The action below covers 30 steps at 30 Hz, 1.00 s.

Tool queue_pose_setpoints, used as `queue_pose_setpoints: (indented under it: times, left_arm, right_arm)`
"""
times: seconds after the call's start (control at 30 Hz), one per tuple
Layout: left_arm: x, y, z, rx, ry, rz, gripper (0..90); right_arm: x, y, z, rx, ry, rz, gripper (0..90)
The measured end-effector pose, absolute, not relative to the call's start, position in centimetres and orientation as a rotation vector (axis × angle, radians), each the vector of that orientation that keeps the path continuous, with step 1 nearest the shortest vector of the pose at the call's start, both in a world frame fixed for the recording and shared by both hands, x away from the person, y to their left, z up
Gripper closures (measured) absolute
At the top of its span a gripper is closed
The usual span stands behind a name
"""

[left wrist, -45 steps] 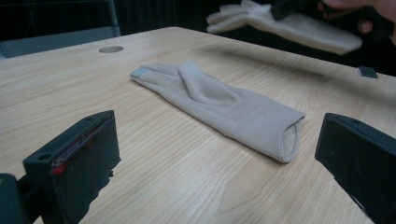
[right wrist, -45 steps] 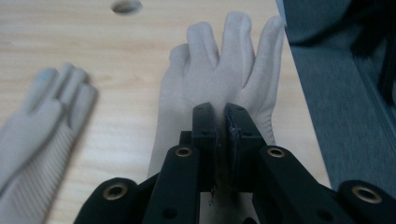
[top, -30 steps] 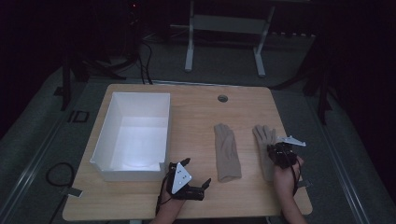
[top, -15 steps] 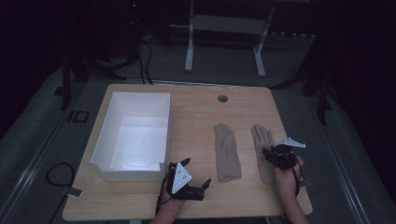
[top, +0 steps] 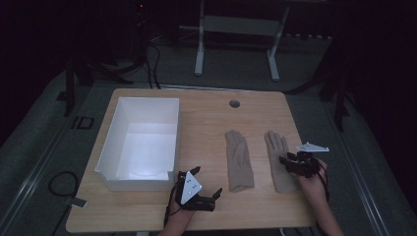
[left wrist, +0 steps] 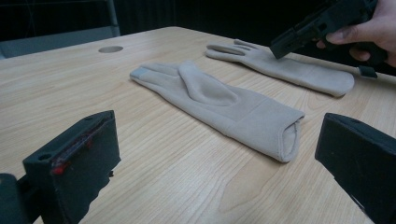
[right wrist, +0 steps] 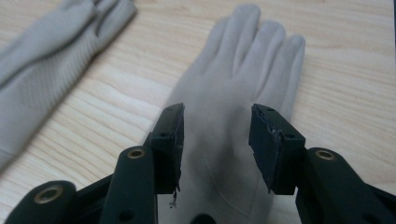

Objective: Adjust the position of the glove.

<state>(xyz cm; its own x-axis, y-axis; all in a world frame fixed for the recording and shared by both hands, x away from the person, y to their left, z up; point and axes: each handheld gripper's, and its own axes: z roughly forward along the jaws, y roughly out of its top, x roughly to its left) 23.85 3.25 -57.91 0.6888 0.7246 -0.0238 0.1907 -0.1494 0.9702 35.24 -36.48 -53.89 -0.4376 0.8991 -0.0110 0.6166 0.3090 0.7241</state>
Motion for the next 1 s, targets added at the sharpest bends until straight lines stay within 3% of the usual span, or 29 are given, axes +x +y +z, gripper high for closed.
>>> queue_pose_setpoints:
  times: [0.3,0.47,0.53,1.0]
  left_arm:
    - [23.9,3.2,-57.9,1.692,0.746,0.549,0.2]
    - [23.8,3.2,-57.9,1.693,0.746,0.55,0.2]
    - [23.9,3.2,-57.9,1.692,0.746,0.55,0.2]
    - [23.9,3.3,-57.9,1.692,0.746,0.548,0.2]
  right_arm:
    - [35.0,-35.9,-55.4,1.325,2.174,0.895,54.8]
    - [34.8,-35.6,-55.5,1.315,2.158,0.868,77.8]
    - [34.7,-35.3,-55.4,1.315,2.142,0.843,81.4]
    - [34.7,-33.6,-50.8,1.356,2.021,0.93,83.2]
